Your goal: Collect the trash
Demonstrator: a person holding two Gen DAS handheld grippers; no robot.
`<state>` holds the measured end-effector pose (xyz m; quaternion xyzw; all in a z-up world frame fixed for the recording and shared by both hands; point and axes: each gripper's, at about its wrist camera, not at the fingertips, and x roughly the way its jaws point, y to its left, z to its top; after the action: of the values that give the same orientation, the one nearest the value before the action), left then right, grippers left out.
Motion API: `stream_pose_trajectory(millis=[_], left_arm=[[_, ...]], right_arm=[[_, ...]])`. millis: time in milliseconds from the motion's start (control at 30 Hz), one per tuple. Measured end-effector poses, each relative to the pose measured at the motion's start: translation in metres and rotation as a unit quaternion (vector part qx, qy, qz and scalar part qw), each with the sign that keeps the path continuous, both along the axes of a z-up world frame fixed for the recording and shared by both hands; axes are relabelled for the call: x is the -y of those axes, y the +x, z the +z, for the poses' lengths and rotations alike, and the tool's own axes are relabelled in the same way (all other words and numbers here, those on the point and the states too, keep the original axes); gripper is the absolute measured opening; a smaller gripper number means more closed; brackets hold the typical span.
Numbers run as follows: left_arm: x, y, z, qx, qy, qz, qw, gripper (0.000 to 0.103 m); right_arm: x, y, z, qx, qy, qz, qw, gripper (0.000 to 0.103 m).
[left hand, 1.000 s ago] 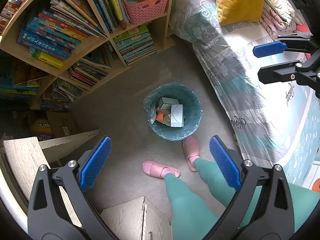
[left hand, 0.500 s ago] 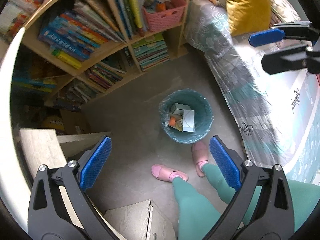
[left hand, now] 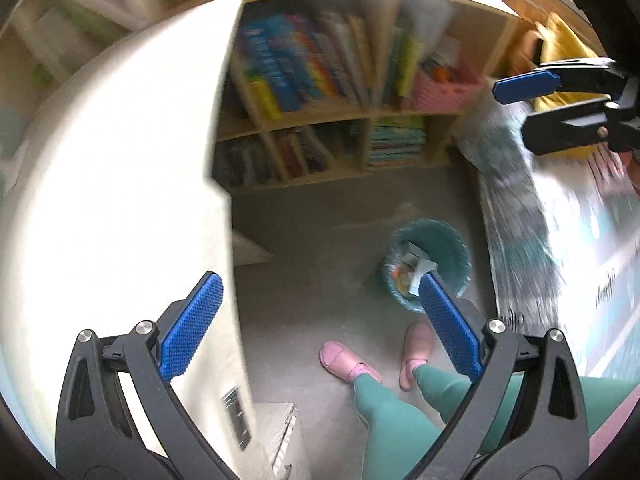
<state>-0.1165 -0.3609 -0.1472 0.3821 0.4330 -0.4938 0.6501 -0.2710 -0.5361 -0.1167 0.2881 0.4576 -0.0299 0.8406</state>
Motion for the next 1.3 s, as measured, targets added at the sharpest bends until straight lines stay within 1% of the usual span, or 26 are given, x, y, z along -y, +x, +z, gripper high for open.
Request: stream_pose_trajectory(millis=[67,133,200,267,300,367,500,567,633,700,733,800,833,867,900,933,1000,1033,1067,1100,1167,1200,1233,1300], left_arm=[[-0.014,0.018,0.004,0.008,0.000,0.037,0.9993,0.096],[-0.034,0.034,0.008,0.007,-0.010,0.076,0.9971,0.096],[-0.055,0.053,0.013,0.005,-0.020,0.118,0.9929,0.096],[-0.081,0.072,0.019,0.001,-0.031,0.165,0.9858,0.096],[-0.096,0.082,0.022,0.002,-0.037,0.192,0.9807,0.096],[-0.118,0.097,0.028,0.007,-0.044,0.229,0.9724,0.096],[-0.163,0.121,0.036,0.017,-0.053,0.294,0.9541,0.096],[-0.185,0.130,0.039,0.015,-0.060,0.324,0.9439,0.096],[-0.208,0.139,0.039,0.004,-0.070,0.359,0.9308,0.096],[-0.222,0.144,0.039,0.000,-0.075,0.381,0.9217,0.096],[-0.234,0.147,0.038,0.001,-0.076,0.396,0.9151,0.096],[-0.249,0.154,0.038,0.004,-0.077,0.418,0.9052,0.096],[-0.261,0.158,0.038,0.006,-0.078,0.436,0.8968,0.096],[-0.268,0.160,0.038,0.006,-0.079,0.446,0.8917,0.096],[-0.278,0.164,0.038,0.004,-0.082,0.462,0.8830,0.096],[-0.284,0.165,0.038,0.002,-0.084,0.471,0.8782,0.096],[-0.301,0.169,0.041,0.009,-0.096,0.497,0.8627,0.096],[-0.306,0.169,0.042,0.015,-0.097,0.505,0.8577,0.096],[-0.313,0.170,0.043,0.023,-0.096,0.518,0.8500,0.096],[-0.321,0.171,0.045,0.032,-0.095,0.534,0.8395,0.096],[-0.333,0.170,0.047,0.040,-0.101,0.556,0.8238,0.096],[-0.341,0.170,0.048,0.042,-0.109,0.572,0.8119,0.096],[-0.347,0.169,0.048,0.042,-0.114,0.585,0.8021,0.096],[-0.354,0.168,0.049,0.041,-0.122,0.604,0.7865,0.096]], right_arm=[[-0.008,0.025,0.007,0.010,-0.003,0.028,1.000,0.087],[-0.018,0.055,0.014,0.016,-0.005,0.058,0.998,0.087],[-0.033,0.085,0.020,0.021,-0.007,0.089,0.996,0.088],[-0.045,0.110,0.025,0.028,-0.005,0.117,0.993,0.088],[-0.054,0.125,0.028,0.032,-0.006,0.133,0.991,0.088],[-0.072,0.155,0.032,0.036,-0.005,0.164,0.986,0.088],[-0.105,0.201,0.034,0.040,-0.002,0.208,0.977,0.088],[-0.121,0.219,0.035,0.040,-0.002,0.223,0.974,0.088],[-0.136,0.241,0.035,0.042,-0.007,0.237,0.971,0.088],[-0.151,0.260,0.034,0.044,-0.006,0.247,0.968,0.088],[-0.157,0.267,0.033,0.043,-0.004,0.251,0.967,0.088],[-0.172,0.286,0.032,0.040,0.000,0.262,0.964,0.088],[-0.180,0.294,0.033,0.039,0.002,0.268,0.963,0.088],[-0.189,0.303,0.032,0.038,0.002,0.276,0.960,0.088],[-0.194,0.308,0.032,0.039,0.002,0.282,0.959,0.088],[-0.202,0.315,0.032,0.039,0.001,0.290,0.956,0.088],[-0.220,0.330,0.032,0.040,-0.004,0.306,0.951,0.088],[-0.228,0.335,0.031,0.041,-0.006,0.312,0.949,0.088],[-0.238,0.343,0.030,0.039,-0.005,0.320,0.947,0.088],[-0.244,0.348,0.030,0.038,-0.004,0.326,0.944,0.088],[-0.260,0.359,0.028,0.035,-0.003,0.344,0.938,0.088],[-0.269,0.365,0.028,0.034,-0.004,0.359,0.933,0.088],[-0.276,0.368,0.028,0.034,-0.007,0.371,0.928,0.088],[-0.291,0.377,0.028,0.036,-0.015,0.401,0.915,0.088]])
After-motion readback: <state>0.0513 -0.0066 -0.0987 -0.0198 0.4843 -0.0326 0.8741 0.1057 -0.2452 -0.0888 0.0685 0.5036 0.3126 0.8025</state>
